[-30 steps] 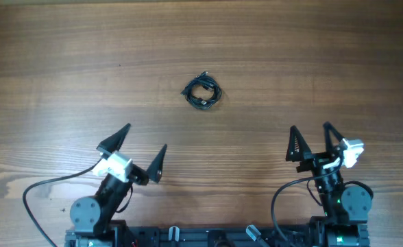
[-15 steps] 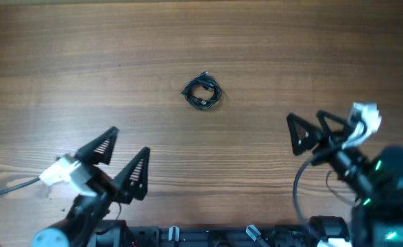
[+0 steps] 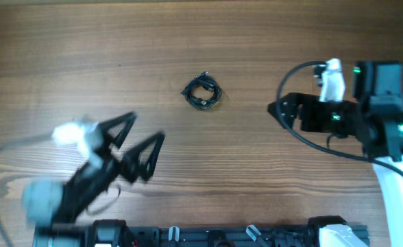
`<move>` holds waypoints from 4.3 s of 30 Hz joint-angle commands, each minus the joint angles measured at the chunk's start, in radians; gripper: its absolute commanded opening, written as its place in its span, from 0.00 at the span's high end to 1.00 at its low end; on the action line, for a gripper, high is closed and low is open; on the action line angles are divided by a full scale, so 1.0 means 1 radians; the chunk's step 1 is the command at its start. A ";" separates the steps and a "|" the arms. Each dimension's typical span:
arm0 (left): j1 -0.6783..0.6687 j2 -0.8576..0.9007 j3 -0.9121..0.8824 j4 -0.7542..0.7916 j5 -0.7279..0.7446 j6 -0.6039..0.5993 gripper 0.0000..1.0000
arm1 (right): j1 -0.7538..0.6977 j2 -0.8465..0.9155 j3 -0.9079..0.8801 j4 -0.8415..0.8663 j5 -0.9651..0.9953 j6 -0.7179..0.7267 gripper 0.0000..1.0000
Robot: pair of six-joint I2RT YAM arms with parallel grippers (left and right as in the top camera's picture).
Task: Untangle cables
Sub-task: 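Move both grippers forward toward the black cable bundle, then grasp the black cable bundle with both grippers and lift it, then pull the grippers apart to loosen the cable loops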
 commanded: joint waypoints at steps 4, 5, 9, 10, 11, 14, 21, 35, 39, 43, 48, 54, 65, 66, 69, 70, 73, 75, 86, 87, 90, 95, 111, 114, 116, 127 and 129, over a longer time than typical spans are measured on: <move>-0.052 0.552 0.327 -0.256 -0.062 0.226 0.00 | 0.218 0.028 0.026 0.021 0.261 -0.285 0.00; -0.069 0.614 0.399 -0.346 -0.137 0.273 0.00 | 0.256 0.025 0.031 0.029 0.262 -0.342 0.00; -0.165 0.811 0.635 -0.627 -0.434 0.319 0.00 | 0.347 0.020 0.032 0.152 0.314 -0.385 0.00; -0.177 0.825 0.639 -0.639 -0.446 0.319 0.00 | 0.347 0.023 0.032 0.167 0.303 -0.380 0.00; -0.191 0.845 0.637 -0.668 -0.468 0.319 0.00 | 0.347 0.024 0.032 0.192 0.278 -0.366 0.00; -0.195 0.900 0.632 -0.688 -0.523 0.316 0.00 | 0.347 0.028 0.032 0.202 0.276 -0.352 0.00; -0.196 1.124 0.632 -0.636 -0.518 0.309 0.00 | 0.346 0.031 0.032 0.216 0.317 -0.334 0.00; -0.353 1.315 0.632 -0.343 -0.595 0.320 0.07 | 0.348 0.130 0.032 0.224 0.191 -0.323 0.00; -0.359 1.360 0.632 -0.250 -0.639 0.384 0.09 | 0.386 0.128 0.032 0.210 0.193 -0.338 0.00; -0.368 1.394 0.632 -0.166 -0.639 0.495 0.19 | 0.430 0.128 0.032 0.212 0.193 -0.338 0.00; -0.377 1.449 0.632 -0.086 -0.639 0.638 0.28 | 0.481 0.128 0.032 0.220 0.196 -0.335 0.00; -0.376 1.537 0.632 -0.036 -0.639 0.719 0.34 | 0.511 0.128 0.032 0.221 0.204 -0.333 0.00; -0.376 1.581 0.632 -0.013 -0.636 0.835 0.55 | 0.511 0.128 0.032 0.225 0.282 -0.309 0.00; -0.376 1.585 0.632 -0.014 -0.636 0.835 0.55 | 0.511 0.128 0.032 0.225 0.296 -0.308 0.00; -0.376 1.600 0.632 -0.023 -0.635 0.835 0.54 | 0.511 0.128 0.032 0.225 0.295 -0.307 0.00; -0.376 1.602 0.632 -0.029 -0.635 0.835 0.53 | 0.511 0.128 0.032 0.225 0.296 -0.307 0.00; -0.374 1.604 0.632 -0.036 -0.636 0.850 0.53 | 0.511 0.128 0.032 0.225 0.301 -0.307 0.00; -0.374 1.604 0.632 -0.044 -0.636 0.882 0.59 | 0.511 0.128 0.032 0.224 0.310 -0.307 0.00; -0.385 1.483 0.632 -0.105 -0.637 0.909 0.96 | 0.510 0.135 0.031 0.229 0.428 -0.251 0.00; -0.385 1.438 0.632 -0.110 -0.636 0.909 0.96 | 0.508 0.135 0.030 0.229 0.443 -0.243 0.00; -0.385 1.301 0.632 -0.126 -0.636 0.909 0.96 | 0.507 0.135 0.019 0.237 0.446 -0.230 0.00; -0.385 1.093 0.632 -0.172 -0.636 0.883 0.96 | 0.507 0.141 0.017 0.241 0.445 -0.229 0.00; -0.388 0.906 0.632 -0.316 -0.710 0.875 0.96 | 0.507 0.175 0.017 0.595 0.437 -0.304 0.12; -0.387 0.853 0.632 -0.310 -0.710 0.875 0.96 | 0.507 0.216 0.017 0.598 0.433 -0.281 0.12; -0.387 0.802 0.632 -0.314 -0.710 0.875 0.96 | 0.507 0.252 0.017 0.602 0.429 -0.280 0.15; -0.387 0.712 0.632 -0.440 -0.707 0.875 0.96 | 0.507 0.269 0.018 0.690 0.343 -0.203 0.19; -0.387 0.712 0.632 -0.442 -0.707 0.875 0.96 | 0.507 0.269 0.018 0.704 0.344 -0.203 0.19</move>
